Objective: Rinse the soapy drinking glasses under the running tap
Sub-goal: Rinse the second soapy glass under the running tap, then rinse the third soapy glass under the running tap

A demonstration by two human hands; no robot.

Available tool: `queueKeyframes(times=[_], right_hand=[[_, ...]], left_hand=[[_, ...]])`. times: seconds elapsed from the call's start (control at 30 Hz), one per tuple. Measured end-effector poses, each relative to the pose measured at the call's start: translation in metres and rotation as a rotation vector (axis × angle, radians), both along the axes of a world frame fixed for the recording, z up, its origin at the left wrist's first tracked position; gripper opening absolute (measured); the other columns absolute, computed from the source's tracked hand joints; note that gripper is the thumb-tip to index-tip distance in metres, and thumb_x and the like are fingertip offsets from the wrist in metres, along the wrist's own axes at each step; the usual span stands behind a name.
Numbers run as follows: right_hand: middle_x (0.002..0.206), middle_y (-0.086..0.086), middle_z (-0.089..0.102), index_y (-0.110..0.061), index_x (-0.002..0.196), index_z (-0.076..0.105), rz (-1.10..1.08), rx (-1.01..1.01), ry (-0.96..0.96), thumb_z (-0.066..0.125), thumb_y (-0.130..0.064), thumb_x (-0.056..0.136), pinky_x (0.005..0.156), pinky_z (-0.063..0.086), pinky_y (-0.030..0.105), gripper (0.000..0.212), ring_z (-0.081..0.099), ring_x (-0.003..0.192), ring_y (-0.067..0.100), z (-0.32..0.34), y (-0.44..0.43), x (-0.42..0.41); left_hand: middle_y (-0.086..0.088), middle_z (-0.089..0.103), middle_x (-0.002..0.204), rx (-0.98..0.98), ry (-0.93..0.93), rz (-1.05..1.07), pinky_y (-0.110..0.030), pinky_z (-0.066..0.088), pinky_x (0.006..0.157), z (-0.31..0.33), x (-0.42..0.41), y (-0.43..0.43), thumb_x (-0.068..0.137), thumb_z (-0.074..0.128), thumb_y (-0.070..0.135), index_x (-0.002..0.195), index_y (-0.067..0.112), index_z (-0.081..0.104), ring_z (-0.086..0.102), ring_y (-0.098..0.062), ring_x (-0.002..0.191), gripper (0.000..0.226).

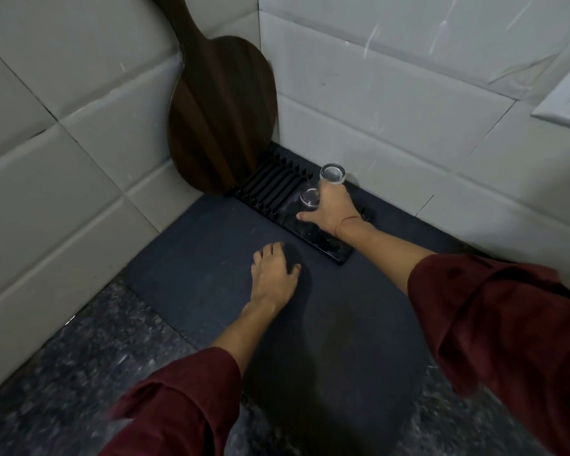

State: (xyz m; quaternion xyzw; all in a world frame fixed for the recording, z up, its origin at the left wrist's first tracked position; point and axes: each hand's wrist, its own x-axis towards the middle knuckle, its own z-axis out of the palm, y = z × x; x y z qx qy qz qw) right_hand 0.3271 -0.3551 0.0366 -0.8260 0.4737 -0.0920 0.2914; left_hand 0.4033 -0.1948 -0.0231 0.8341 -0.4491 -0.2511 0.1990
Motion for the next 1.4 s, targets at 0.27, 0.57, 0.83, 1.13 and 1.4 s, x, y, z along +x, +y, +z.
queueKeyframes(times=[0.27,0.57,0.83,1.13,1.4], right_hand=[[0.121,0.018,0.063,-0.005,0.132,0.045,-0.136,-0.001,-0.135,0.081,-0.029,0.082,0.090,0.047,0.034,0.067,0.060,0.113,0.031,0.004,0.033,-0.036],[0.080,-0.007,0.066,-0.018,0.085,0.069,-0.427,-0.027,-0.332,0.076,-0.023,0.085,0.078,0.053,0.028,0.009,0.067,0.086,0.014,0.045,0.075,-0.162],[0.079,0.005,0.074,-0.012,0.076,0.072,-0.716,-0.163,-0.423,0.068,-0.008,0.080,0.075,0.059,0.044,0.007,0.070,0.077,0.023,0.071,0.093,-0.338],[0.125,0.014,0.060,-0.009,0.131,0.052,-0.886,-0.020,-0.314,0.076,-0.006,0.065,0.089,0.053,0.041,0.070,0.060,0.106,0.028,0.022,0.167,-0.433],[0.134,0.008,0.052,-0.015,0.141,0.039,-0.719,0.095,-0.240,0.093,-0.029,0.065,0.091,0.043,0.030,0.094,0.053,0.119,0.024,-0.011,0.165,-0.420]], left_hand=[[-0.011,0.053,0.135,-0.058,0.043,-0.033,-0.046,0.041,0.106,0.016,-0.024,0.001,0.100,0.058,0.024,0.133,0.012,0.050,0.047,-0.031,0.124,0.036],[-0.011,0.056,0.132,-0.181,0.135,-0.120,-0.044,0.043,0.105,0.051,-0.134,0.006,0.100,0.057,0.019,0.131,0.010,0.053,0.050,-0.029,0.123,0.033],[-0.006,0.061,0.101,-0.204,0.165,-0.165,-0.042,0.050,0.083,0.044,-0.233,0.037,0.096,0.058,0.012,0.101,0.011,0.057,0.059,-0.024,0.094,0.005],[-0.004,0.060,0.084,0.024,0.216,-0.414,-0.031,0.042,0.065,0.018,-0.301,0.049,0.097,0.050,0.013,0.083,0.015,0.052,0.057,-0.021,0.076,0.015],[-0.011,0.065,0.098,0.079,0.262,-0.513,-0.036,0.048,0.076,-0.003,-0.328,0.042,0.096,0.053,0.012,0.097,0.013,0.054,0.061,-0.027,0.090,0.002]])
